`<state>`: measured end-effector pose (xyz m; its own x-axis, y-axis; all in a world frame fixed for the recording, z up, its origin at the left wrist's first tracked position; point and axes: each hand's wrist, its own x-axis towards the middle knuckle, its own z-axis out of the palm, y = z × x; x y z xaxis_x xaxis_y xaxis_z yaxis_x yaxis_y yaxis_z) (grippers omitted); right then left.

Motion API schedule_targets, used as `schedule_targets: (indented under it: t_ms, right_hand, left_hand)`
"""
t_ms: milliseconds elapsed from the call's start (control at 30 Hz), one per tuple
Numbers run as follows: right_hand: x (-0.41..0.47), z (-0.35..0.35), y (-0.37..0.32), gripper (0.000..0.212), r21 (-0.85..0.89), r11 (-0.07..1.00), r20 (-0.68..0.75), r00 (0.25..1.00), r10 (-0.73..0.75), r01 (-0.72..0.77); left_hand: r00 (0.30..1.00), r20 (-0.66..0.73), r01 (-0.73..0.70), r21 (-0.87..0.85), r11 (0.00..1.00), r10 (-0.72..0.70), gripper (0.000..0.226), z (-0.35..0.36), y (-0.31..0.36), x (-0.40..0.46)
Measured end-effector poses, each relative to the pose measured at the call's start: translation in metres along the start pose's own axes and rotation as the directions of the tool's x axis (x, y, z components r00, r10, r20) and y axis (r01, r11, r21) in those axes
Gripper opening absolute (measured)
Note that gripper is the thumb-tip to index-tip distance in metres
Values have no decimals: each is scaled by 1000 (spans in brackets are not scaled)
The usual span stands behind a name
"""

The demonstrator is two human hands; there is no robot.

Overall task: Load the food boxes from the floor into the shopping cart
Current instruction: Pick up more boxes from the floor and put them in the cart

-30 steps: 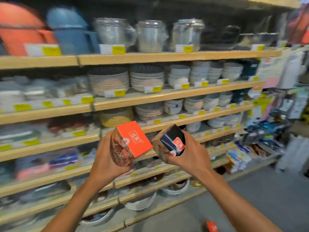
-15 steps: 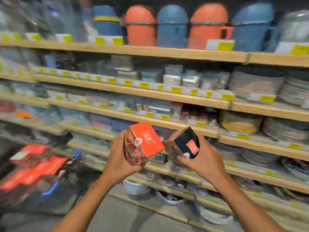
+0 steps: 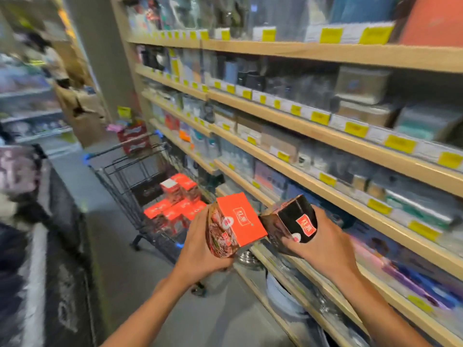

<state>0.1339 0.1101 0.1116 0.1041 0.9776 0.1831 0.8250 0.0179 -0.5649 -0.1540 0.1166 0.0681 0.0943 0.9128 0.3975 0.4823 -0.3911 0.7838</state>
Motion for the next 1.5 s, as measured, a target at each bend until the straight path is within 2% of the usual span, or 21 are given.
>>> schedule_targets:
  t_ms: [367,500,600,800,1067,1167,1300,1433,1500]
  right_hand:
    - [165,82,-53,85,135,968,182,955,-236,213]
    - [207,124,-77,85,129,966,224,942,-250,225]
    - [241,171,-102,93,105,967,264,931,-252,232]
    - [296,253,-152,97,54,972,308,922,-232,227]
    - [345,330,-164,86,-2,996,381,921,-85,93]
    - [368,357,-162,83,-22,998,403,914,-52,67]
    - [405,398,-154,82,-8,1000,484,875,-17,24]
    - [443,437,-149,89,-15,994,514,854,-85,108]
    - [461,457,-148,84,-24,994,548,833,-80,111]
  left_hand:
    - [952,-276,141,0,990,-135,116,-41,-51,62]
    - [923,-315,217,-41,975,-219,119,-58,-90,74]
    - [896,-343,270,-85,959,-282,116,-81,-133,89]
    - [855,-329,349,-208,914,-401,109,-129,-225,129]
    - [836,-229,435,-278,856,-499,142,-162,-327,183]
    - [819,-188,485,-277,829,-542,138,-157,-363,203]
    - [773,-133,580,-250,775,-621,128,-144,-409,230]
    - [684,-200,678,-183,712,-702,132,-123,-448,256]
    - [662,-199,709,-150,689,-723,139,-111,-474,263]
